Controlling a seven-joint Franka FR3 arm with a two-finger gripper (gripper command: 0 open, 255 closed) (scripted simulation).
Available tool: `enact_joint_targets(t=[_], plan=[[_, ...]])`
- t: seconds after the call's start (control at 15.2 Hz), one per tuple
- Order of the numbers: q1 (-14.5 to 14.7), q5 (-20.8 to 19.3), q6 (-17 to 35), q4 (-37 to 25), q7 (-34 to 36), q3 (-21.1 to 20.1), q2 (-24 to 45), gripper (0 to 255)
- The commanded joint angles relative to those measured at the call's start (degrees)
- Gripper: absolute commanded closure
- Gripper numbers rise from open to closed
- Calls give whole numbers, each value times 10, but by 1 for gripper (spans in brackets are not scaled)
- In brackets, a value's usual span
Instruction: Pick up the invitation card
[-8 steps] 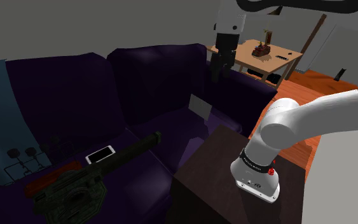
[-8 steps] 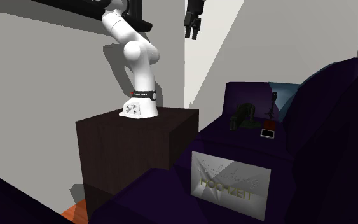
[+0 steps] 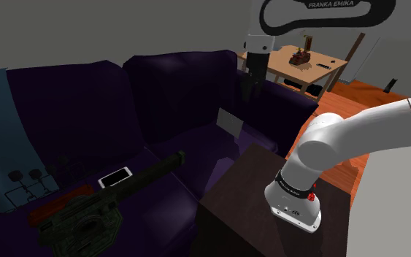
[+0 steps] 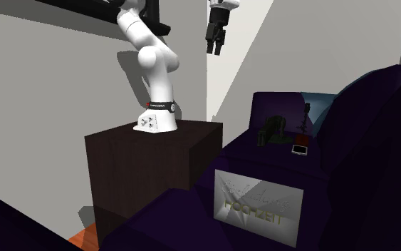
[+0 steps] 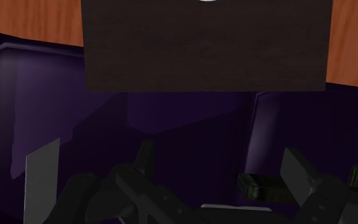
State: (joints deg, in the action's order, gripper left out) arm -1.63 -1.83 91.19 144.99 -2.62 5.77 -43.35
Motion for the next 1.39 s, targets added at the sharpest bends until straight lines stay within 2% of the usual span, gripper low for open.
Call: enact_joint_targets(t=[0.0,0.73,1.06,1.32], plan=[[-8,-18,29,10,-21,18,20,0],[-47,-96,202,18,-134,120,189,0],[-57,-106,279,-10,-187,162,293,0],[-65,-95,334,-46,-236,189,384,0]])
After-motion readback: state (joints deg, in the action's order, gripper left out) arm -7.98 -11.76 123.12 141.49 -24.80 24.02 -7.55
